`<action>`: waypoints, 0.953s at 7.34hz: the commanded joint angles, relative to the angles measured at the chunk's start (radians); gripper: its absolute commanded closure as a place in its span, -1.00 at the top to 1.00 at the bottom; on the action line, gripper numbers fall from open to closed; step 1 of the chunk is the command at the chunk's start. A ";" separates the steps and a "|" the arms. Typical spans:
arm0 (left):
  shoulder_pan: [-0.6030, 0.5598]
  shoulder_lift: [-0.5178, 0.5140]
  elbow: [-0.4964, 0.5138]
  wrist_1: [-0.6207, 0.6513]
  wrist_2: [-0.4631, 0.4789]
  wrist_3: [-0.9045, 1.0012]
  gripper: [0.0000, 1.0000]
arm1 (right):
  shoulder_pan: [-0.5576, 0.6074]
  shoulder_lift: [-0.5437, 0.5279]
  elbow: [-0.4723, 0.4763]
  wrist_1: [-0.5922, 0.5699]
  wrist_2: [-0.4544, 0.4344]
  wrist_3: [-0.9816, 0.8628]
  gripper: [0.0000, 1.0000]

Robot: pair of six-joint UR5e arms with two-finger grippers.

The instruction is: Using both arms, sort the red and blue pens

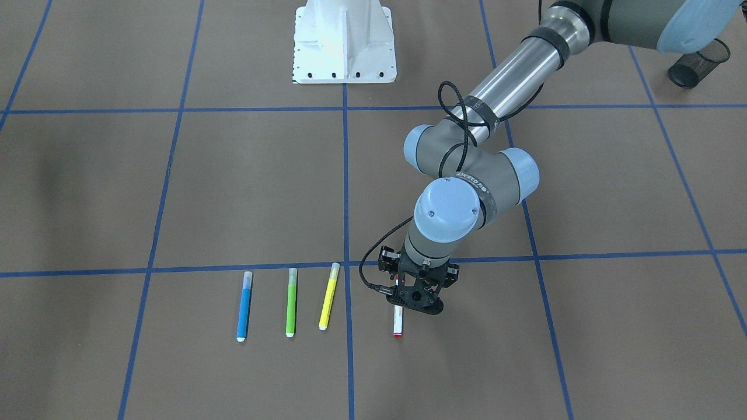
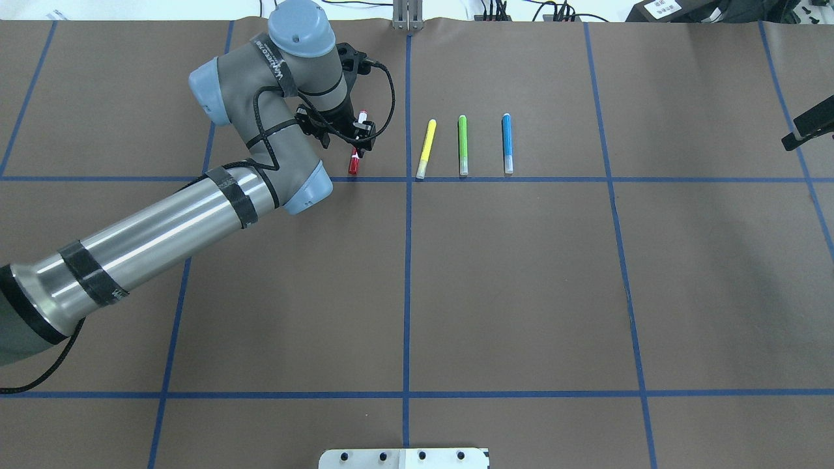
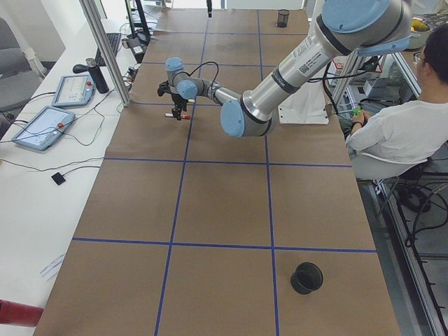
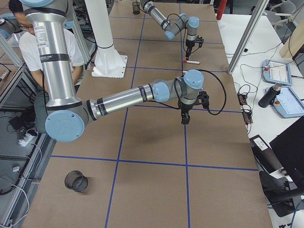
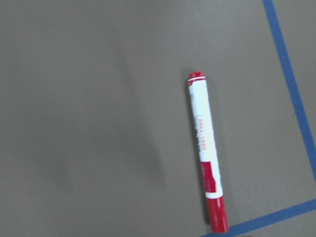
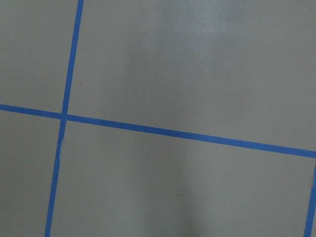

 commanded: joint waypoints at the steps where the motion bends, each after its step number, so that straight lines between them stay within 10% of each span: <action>1: 0.014 -0.005 0.010 -0.005 0.008 -0.001 0.48 | -0.004 -0.002 -0.001 0.000 -0.002 0.001 1.00; 7: 0.031 -0.005 0.011 -0.004 0.014 -0.008 0.27 | -0.013 -0.005 -0.008 0.000 -0.002 0.002 1.00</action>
